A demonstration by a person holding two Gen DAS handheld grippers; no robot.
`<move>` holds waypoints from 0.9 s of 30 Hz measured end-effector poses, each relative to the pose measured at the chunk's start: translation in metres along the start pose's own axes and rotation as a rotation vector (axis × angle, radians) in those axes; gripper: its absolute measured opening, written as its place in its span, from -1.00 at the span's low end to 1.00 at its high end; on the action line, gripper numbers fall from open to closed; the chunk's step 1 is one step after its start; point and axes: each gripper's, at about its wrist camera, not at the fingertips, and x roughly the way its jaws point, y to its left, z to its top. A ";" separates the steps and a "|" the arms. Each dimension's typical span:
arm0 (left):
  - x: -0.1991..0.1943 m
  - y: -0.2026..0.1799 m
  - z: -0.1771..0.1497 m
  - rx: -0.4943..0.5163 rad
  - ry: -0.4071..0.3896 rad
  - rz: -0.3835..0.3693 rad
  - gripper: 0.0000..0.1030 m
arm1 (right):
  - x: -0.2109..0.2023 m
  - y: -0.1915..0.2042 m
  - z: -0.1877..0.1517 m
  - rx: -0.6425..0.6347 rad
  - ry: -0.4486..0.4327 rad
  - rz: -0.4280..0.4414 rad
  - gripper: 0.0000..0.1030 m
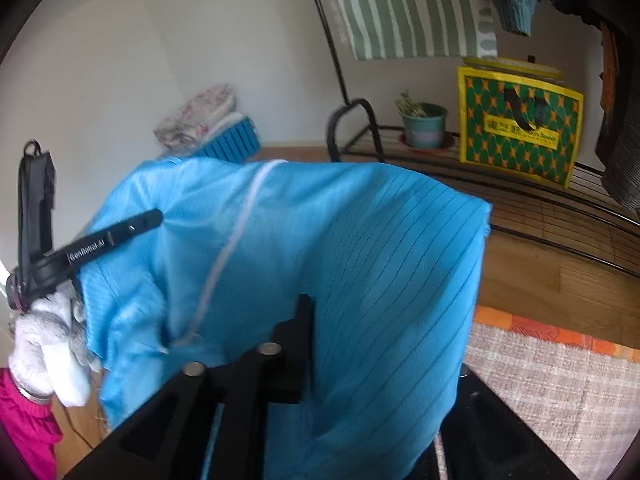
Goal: Fold large clothes
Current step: 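Lift the folded shirt with both tools and carry it toward the navy clothes stack, then lower the shirt onto the navy clothes stack and open both tools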
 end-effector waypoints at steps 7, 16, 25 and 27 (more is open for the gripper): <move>0.018 0.013 -0.001 -0.073 0.004 0.231 0.22 | -0.013 -0.002 -0.010 -0.078 -0.016 -0.136 0.13; -0.059 0.022 -0.014 -0.119 -0.060 0.171 0.22 | -0.089 0.006 -0.014 -0.063 -0.108 -0.117 0.16; -0.198 0.000 -0.033 -0.087 -0.143 0.106 0.22 | -0.204 0.040 -0.047 -0.113 -0.197 -0.089 0.24; -0.227 -0.010 -0.042 -0.087 -0.158 0.079 0.22 | -0.232 0.047 -0.057 -0.124 -0.217 -0.081 0.25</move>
